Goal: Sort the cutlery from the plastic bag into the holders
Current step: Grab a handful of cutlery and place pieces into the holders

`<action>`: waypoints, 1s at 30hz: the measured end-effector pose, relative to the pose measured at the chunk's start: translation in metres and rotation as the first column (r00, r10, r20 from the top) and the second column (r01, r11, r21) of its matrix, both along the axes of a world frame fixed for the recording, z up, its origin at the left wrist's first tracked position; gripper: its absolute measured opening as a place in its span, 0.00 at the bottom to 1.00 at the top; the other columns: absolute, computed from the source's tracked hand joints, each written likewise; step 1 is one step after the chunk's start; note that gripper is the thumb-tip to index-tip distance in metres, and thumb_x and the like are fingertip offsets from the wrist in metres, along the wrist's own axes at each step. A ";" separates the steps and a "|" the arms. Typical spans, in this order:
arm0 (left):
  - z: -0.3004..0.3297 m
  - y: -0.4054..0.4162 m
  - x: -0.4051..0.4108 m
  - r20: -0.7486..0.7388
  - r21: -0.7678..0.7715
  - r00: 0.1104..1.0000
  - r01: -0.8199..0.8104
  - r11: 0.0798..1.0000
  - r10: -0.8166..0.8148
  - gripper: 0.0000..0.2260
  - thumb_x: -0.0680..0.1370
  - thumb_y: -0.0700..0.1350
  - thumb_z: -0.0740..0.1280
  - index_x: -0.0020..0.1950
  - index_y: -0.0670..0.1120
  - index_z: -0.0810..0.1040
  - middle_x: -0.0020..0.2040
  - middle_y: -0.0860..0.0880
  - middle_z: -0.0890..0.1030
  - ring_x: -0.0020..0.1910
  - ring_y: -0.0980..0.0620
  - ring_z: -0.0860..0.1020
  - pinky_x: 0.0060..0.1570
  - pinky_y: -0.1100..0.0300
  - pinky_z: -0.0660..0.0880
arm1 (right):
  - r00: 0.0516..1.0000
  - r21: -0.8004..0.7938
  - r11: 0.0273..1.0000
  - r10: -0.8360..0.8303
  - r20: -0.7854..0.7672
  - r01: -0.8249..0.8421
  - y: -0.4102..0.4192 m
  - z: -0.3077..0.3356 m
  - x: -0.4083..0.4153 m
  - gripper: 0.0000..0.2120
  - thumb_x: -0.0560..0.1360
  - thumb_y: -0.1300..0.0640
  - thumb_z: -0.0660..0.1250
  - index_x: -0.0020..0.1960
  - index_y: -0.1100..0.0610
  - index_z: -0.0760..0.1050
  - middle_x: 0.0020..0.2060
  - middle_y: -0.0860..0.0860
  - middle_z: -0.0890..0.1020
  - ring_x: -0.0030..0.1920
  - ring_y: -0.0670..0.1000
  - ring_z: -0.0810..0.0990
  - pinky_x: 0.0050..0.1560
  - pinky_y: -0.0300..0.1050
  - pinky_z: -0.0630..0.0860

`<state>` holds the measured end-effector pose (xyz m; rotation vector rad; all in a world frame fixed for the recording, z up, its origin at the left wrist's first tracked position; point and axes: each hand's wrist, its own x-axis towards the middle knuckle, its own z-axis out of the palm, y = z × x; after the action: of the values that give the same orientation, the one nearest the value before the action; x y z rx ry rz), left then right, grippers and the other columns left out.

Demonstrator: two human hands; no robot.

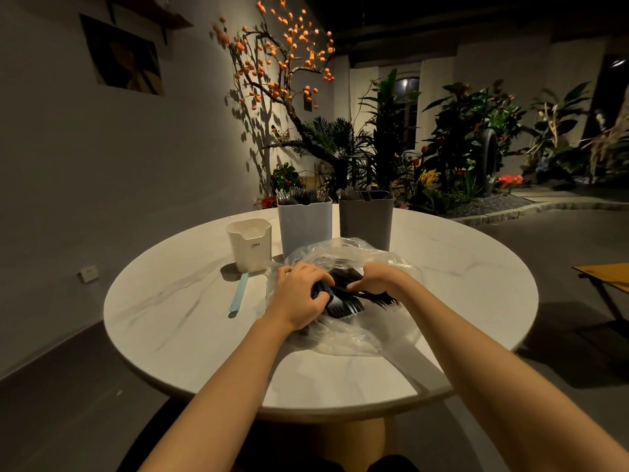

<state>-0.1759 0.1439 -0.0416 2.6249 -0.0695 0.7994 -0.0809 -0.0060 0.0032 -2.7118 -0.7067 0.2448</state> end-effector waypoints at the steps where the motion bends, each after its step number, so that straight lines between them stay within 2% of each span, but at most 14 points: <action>1: -0.001 0.000 0.000 0.002 0.002 1.000 -0.002 1.000 0.002 0.16 0.70 0.51 0.59 0.53 0.51 0.81 0.57 0.53 0.80 0.61 0.55 0.71 0.63 0.60 0.54 | 1.000 0.004 1.000 0.003 -0.012 -0.003 -0.001 0.001 -0.001 0.22 0.79 0.48 0.63 0.62 0.65 0.73 0.54 0.59 0.77 0.47 0.54 0.72 0.46 0.43 0.67; 5: 0.000 -0.001 0.000 -0.014 0.034 1.000 -0.005 0.999 0.005 0.16 0.70 0.51 0.59 0.52 0.52 0.81 0.55 0.54 0.80 0.60 0.56 0.71 0.63 0.60 0.53 | 0.995 0.065 0.998 -0.008 -0.096 0.014 -0.005 0.001 0.001 0.23 0.78 0.45 0.65 0.60 0.65 0.74 0.48 0.57 0.77 0.45 0.54 0.74 0.36 0.41 0.70; 8: 0.001 -0.004 -0.001 -0.048 0.077 0.999 0.010 0.997 -0.007 0.17 0.70 0.52 0.58 0.52 0.53 0.82 0.54 0.54 0.80 0.60 0.56 0.71 0.66 0.55 0.53 | 0.992 0.058 0.998 -0.017 -0.127 0.024 -0.006 -0.002 0.001 0.24 0.75 0.42 0.67 0.57 0.63 0.76 0.51 0.57 0.82 0.44 0.53 0.76 0.35 0.40 0.71; 10: 0.001 -0.006 0.000 -0.065 0.073 0.998 0.014 0.997 -0.009 0.17 0.70 0.52 0.57 0.53 0.53 0.82 0.54 0.54 0.80 0.59 0.56 0.70 0.68 0.54 0.53 | 0.990 0.044 0.999 -0.013 -0.139 0.019 -0.007 -0.001 -0.002 0.25 0.73 0.40 0.69 0.55 0.61 0.76 0.50 0.56 0.81 0.43 0.53 0.76 0.35 0.40 0.71; 15: -0.002 -0.004 0.003 -0.062 0.070 0.998 -0.013 0.997 0.017 0.10 0.77 0.46 0.64 0.56 0.53 0.80 0.57 0.53 0.80 0.61 0.55 0.70 0.70 0.53 0.50 | 0.997 0.019 1.000 -0.019 -0.079 0.020 -0.009 0.006 -0.005 0.19 0.75 0.46 0.69 0.55 0.61 0.76 0.42 0.54 0.78 0.41 0.50 0.76 0.40 0.39 0.71; 18: -0.003 -0.006 0.003 -0.057 0.064 0.998 -0.019 0.998 0.023 0.09 0.77 0.46 0.65 0.56 0.53 0.80 0.58 0.53 0.79 0.61 0.55 0.70 0.70 0.53 0.49 | 0.996 0.059 0.998 -0.013 -0.090 0.018 -0.007 0.013 -0.006 0.12 0.76 0.51 0.67 0.51 0.60 0.76 0.37 0.52 0.77 0.34 0.46 0.74 0.33 0.36 0.71; 24: -0.003 -0.007 0.002 -0.047 0.069 0.999 -0.024 0.997 0.027 0.10 0.77 0.47 0.65 0.57 0.53 0.80 0.58 0.53 0.79 0.61 0.54 0.71 0.72 0.51 0.50 | 0.995 0.053 0.999 -0.008 -0.100 0.014 -0.007 0.016 -0.002 0.10 0.78 0.55 0.66 0.51 0.62 0.78 0.34 0.53 0.77 0.32 0.47 0.73 0.33 0.36 0.71; 27: -0.001 -0.009 0.000 -0.007 0.064 1.000 -0.020 0.998 0.020 0.14 0.74 0.51 0.61 0.55 0.52 0.80 0.57 0.52 0.80 0.61 0.54 0.71 0.71 0.50 0.51 | 0.989 0.084 0.996 -0.017 -0.150 0.030 -0.009 0.016 -0.002 0.08 0.78 0.55 0.66 0.47 0.60 0.74 0.34 0.53 0.76 0.33 0.48 0.74 0.36 0.38 0.74; 30: 0.000 -0.010 -0.001 0.061 0.057 0.998 -0.033 0.998 0.030 0.15 0.72 0.51 0.59 0.52 0.51 0.81 0.56 0.53 0.81 0.60 0.54 0.73 0.71 0.50 0.51 | 0.982 0.073 0.997 -0.018 -0.189 0.032 -0.012 0.015 -0.001 0.08 0.78 0.55 0.66 0.49 0.61 0.74 0.36 0.54 0.77 0.34 0.49 0.76 0.39 0.40 0.76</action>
<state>-0.1766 0.1337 -0.0420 2.6621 -0.0686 0.8999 -0.0817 -0.0175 0.0182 -2.5807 -0.6142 0.4528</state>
